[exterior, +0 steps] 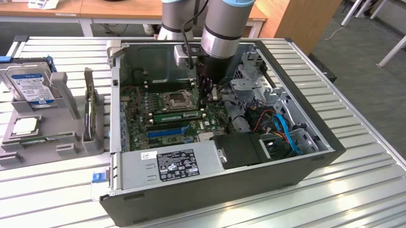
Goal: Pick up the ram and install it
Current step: 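Press down the ram until it locks into place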
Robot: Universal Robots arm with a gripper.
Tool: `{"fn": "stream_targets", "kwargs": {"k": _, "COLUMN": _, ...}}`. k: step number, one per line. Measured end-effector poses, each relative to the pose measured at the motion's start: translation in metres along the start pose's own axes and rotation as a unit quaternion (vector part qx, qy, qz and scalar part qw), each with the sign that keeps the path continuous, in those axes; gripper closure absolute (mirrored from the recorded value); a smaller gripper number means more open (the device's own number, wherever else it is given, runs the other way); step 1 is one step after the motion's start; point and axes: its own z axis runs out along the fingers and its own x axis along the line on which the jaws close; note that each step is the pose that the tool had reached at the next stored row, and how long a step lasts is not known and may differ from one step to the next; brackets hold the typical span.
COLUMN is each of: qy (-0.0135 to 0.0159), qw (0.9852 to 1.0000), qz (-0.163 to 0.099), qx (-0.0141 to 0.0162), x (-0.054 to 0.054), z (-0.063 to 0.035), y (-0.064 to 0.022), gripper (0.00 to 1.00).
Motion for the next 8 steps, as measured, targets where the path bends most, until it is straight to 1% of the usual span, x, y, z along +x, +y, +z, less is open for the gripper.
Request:
{"fn": "stream_targets", "kwargs": {"k": 5, "qy": 0.0000, "qw": 1.0000, "qz": 0.000, "qx": 0.0000, "x": -0.0001, "z": -0.0001, "y": -0.0028, "gripper": 0.90}}
{"fn": "stream_targets", "kwargs": {"k": 8, "qy": 0.0000, "qw": 1.0000, "qz": 0.000, "qx": 0.0000, "x": -0.0001, "z": -0.0001, "y": -0.0028, "gripper": 0.90}}
